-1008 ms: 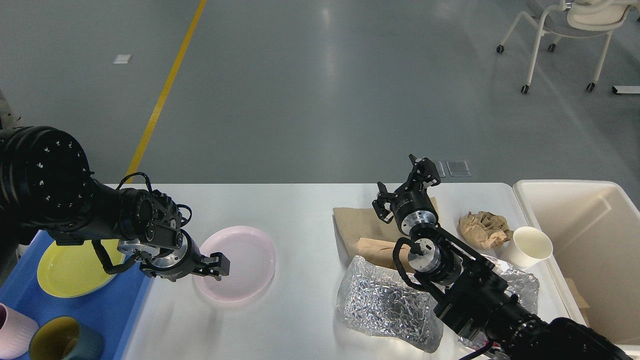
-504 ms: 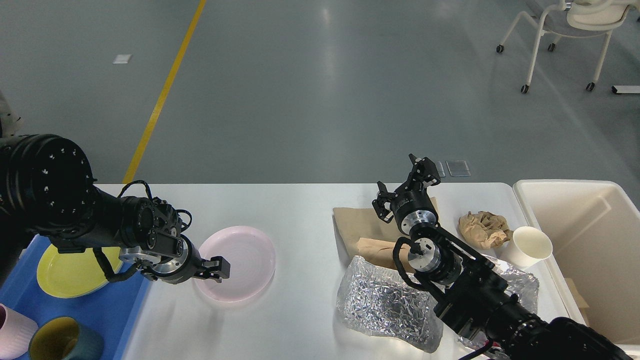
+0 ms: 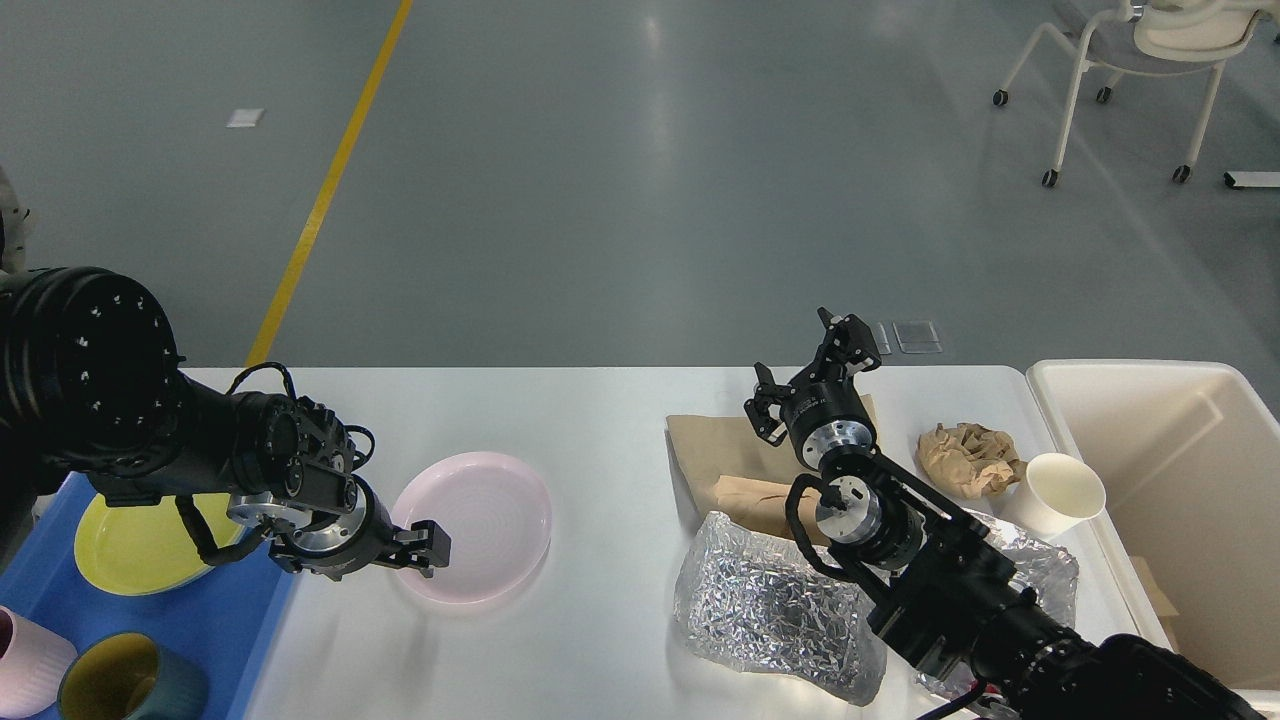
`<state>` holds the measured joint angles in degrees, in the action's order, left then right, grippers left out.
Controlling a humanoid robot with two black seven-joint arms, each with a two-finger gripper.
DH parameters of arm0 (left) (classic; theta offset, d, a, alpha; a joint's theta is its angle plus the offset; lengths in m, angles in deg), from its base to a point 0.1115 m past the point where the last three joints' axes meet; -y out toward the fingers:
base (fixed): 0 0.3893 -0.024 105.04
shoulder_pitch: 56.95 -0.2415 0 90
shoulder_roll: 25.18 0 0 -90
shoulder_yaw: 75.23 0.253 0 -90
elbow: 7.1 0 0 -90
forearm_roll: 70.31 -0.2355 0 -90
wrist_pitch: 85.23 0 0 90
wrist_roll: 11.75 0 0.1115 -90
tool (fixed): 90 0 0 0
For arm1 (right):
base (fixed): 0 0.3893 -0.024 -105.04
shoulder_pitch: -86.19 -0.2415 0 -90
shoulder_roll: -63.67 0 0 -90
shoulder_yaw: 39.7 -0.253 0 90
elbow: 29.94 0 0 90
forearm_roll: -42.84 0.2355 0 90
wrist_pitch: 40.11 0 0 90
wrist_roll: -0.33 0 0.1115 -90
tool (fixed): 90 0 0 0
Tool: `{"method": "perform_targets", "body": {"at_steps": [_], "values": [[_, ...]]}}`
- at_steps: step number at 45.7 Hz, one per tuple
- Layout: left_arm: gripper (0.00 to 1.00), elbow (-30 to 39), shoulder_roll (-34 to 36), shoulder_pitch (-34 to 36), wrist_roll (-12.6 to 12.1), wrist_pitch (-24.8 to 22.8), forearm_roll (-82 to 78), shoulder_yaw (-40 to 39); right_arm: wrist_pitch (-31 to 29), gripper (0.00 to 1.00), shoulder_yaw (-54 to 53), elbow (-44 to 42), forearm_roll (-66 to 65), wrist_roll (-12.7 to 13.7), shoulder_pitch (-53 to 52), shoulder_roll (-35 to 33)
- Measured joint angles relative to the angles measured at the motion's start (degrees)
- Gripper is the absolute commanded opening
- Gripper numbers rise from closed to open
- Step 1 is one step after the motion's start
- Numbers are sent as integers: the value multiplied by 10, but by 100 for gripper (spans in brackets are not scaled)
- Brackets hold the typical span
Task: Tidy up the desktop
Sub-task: 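Pinch the pink plate rim nearest the tray with the left gripper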
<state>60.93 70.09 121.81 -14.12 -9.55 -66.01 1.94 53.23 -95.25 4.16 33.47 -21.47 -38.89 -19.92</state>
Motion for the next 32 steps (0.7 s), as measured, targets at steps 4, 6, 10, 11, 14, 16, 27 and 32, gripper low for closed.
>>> {"method": "perform_targets", "body": {"at_steps": [4,6,10,11,14,16,27,32], "values": [[97,0,0,0,0,0,0,0,0,100,0,0,0,0,0,0],[97,0,0,0,0,-1,0,0,0,100,0,0,0,0,0,0],[97,0,-2,0,0,-12,-1,0,0,100,0,0,0,0,0,0],[97,0,-2,0,0,-17,-1,-1,0,100,0,0,0,0,0,0],[96,0,-1,0,1,-32,-1,-2,0,100,0,0,0,0,0,0],[96,-1,0,0,2,-36,-1,-2,0,100,0,0,0,0,0,0],[96,-5,-2,-13,2,36,1,-4,0,100,0,0,0,0,0,-1],[96,-6,-3,-30,1,79,3,-13,0,100,0,0,0,0,0,0]]}}
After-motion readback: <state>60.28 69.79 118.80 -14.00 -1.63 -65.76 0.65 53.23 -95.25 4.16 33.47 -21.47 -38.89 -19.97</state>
